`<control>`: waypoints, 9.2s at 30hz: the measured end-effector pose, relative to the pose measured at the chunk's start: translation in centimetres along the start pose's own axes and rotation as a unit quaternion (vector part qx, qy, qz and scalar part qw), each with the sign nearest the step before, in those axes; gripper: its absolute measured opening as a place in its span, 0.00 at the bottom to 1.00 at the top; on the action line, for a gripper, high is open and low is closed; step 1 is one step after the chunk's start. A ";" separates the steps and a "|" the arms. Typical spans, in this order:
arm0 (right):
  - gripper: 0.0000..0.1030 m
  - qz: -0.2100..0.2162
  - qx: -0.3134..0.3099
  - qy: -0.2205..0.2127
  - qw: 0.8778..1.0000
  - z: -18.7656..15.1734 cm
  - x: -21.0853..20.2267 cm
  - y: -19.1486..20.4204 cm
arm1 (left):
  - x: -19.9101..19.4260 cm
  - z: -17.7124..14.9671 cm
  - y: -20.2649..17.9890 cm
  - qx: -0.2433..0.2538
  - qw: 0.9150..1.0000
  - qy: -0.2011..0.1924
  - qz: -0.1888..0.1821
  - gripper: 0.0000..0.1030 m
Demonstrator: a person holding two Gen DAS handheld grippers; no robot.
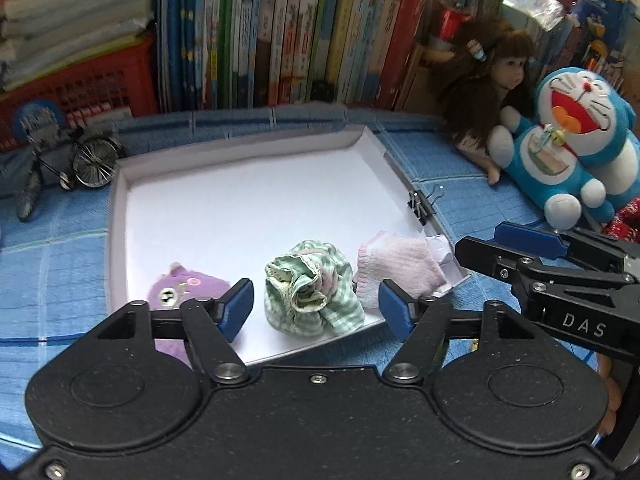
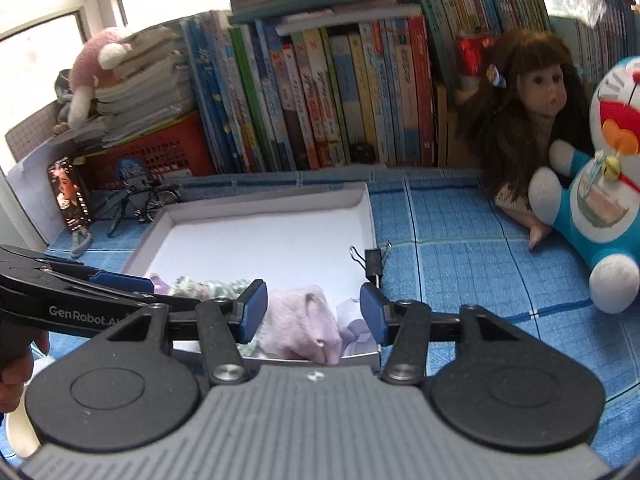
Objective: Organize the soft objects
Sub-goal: 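Open both grippers to release the green bundle and white paper in the tray, then move both tools back toward the cluttered table beside the paper cups, then grasp the small string-tied white packet with the left gripper while the right grasps the blue floral pouch, then carry the white packet and blue floral pouch over the white tray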
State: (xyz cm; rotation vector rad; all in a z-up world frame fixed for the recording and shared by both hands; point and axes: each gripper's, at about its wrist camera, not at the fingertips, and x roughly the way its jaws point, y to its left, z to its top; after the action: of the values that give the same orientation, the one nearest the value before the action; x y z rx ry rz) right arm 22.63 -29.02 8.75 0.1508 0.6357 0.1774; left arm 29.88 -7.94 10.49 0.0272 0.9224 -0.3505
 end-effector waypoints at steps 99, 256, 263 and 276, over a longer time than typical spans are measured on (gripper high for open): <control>0.85 -0.116 -0.005 -0.099 0.988 -20.8 -7.9 3.6 | -6.6 -27.7 -2.8 -0.003 0.984 -0.170 0.048 0.56; 0.45 -0.011 -0.005 -0.104 0.994 -22.7 -12.7 4.2 | -7.3 -27.8 -6.3 0.024 0.979 -0.197 0.040 0.22; 0.45 0.004 -0.018 -0.130 0.991 -21.6 -14.4 5.6 | -10.6 -28.0 -6.1 0.036 0.975 -0.218 0.030 0.22; 0.45 0.036 -0.040 -0.191 0.980 -17.2 -17.4 7.5 | -17.0 -24.3 -4.7 0.053 0.958 -0.281 0.025 0.22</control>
State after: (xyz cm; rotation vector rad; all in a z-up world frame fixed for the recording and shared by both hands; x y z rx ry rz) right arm -2.35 -23.93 6.51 0.1263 0.2393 0.2373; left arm 0.22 -3.36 9.61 0.0455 0.3378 -0.3360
